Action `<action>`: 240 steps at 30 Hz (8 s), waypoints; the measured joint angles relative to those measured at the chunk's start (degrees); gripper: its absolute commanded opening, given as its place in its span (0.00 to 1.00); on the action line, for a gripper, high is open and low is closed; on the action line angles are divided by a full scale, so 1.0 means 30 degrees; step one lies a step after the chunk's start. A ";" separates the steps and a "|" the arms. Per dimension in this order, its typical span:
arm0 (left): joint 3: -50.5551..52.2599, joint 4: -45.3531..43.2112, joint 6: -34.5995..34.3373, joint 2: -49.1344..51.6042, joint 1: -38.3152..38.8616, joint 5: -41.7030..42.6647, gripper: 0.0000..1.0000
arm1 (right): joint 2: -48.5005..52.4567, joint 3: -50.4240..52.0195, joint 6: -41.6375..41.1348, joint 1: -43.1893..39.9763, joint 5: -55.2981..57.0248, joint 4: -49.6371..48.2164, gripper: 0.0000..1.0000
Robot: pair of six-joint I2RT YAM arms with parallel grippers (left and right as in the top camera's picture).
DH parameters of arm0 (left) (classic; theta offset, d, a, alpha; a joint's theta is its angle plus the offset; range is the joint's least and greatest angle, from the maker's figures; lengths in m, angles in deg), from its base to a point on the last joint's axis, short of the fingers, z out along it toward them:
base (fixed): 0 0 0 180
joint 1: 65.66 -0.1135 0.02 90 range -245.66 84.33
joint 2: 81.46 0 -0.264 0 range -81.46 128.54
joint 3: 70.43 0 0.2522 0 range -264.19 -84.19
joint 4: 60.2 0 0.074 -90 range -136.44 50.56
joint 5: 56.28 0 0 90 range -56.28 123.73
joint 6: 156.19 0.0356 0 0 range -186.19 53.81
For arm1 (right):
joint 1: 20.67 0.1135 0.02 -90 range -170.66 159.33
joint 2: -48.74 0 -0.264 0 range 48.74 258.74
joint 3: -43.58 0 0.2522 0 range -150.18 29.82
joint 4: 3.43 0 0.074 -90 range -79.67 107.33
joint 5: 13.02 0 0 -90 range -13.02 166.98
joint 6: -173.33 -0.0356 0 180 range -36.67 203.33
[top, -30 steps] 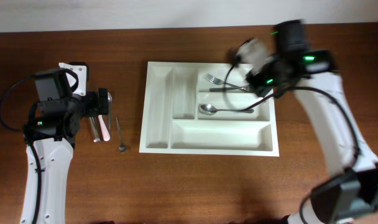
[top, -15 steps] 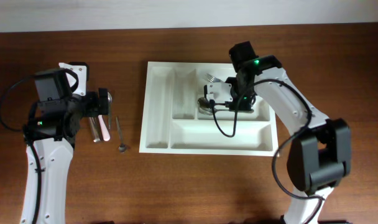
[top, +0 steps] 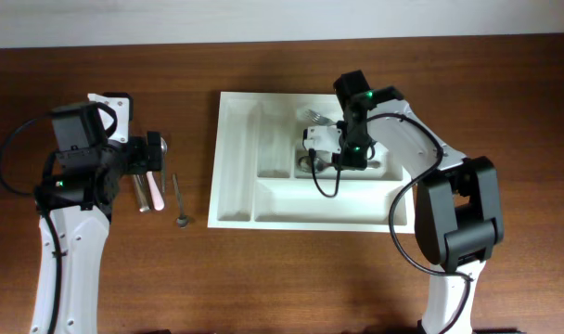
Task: Pack container
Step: 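Place the second spoon in the middle right compartment, then move the right arm aside and grasp the metal tongs with left gripper, then carry the tongs into the tray's bottom compartment and release, then return the left gripper to the pink knife and small spoon, then grasp the pink plastic knife with the left gripper and lift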
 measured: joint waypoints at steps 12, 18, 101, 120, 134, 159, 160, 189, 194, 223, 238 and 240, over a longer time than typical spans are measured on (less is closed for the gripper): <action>0.0000 0.0000 0.0000 0.0000 0.0000 0.0000 0.99 | -0.2871 -1.0054 -1.1992 -0.3096 0.1603 0.4969 0.99; -0.0036 0.0947 -0.0007 0.0000 0.0000 0.0576 0.99 | -0.4189 -1.2611 -1.9256 -0.8357 -0.0197 0.7074 0.99; -0.7482 0.4473 -0.3424 0.6462 -0.0510 0.1231 0.02 | -0.4065 -1.2298 -2.5347 -1.5970 -0.5115 1.1293 0.98; -0.7490 0.7162 1.1402 0.6579 1.2065 0.3009 0.02 | -0.4065 -1.2298 -2.5339 -1.5970 -0.5115 1.1285 0.99; -0.7475 0.7162 1.5460 1.2509 1.4950 0.4160 0.31 | -0.4065 -1.2298 -2.5339 -1.5970 -0.5122 1.1293 0.99; -1.7711 1.4214 0.4328 1.0644 0.6827 -0.3592 0.99 | -0.4065 -1.2298 -2.5347 -1.5970 -0.5122 1.1293 0.99; -1.7704 1.4287 0.3147 1.0775 0.5646 -0.3534 0.99 | -0.4065 -1.2298 -2.5339 -1.5970 -0.5129 1.1285 0.99; -1.7486 1.5227 -0.4860 1.9628 -0.1953 0.0816 0.72 | -0.4065 -1.2298 -2.5339 -1.5970 -0.5129 1.1293 0.99; -1.6400 1.4979 -0.5056 1.9628 -0.1239 0.0437 0.70 | -0.4065 -1.2298 -2.5339 -1.5970 -0.5129 1.1293 0.99; -1.3952 1.3136 -0.5268 1.8994 -0.1100 -0.0525 0.62 | -0.4065 -1.2298 -2.5354 -1.5970 -0.5129 1.1285 0.99; -1.1060 1.1657 -0.5413 1.7835 -0.1100 -0.1107 0.62 | -0.4065 -1.2298 -2.5347 -1.5970 -0.5129 1.1300 0.99; -1.0768 1.1373 -0.5413 1.7646 -0.1100 -0.1137 0.62 | -0.4065 -1.2298 -2.5339 -1.5970 -0.5129 1.1285 0.99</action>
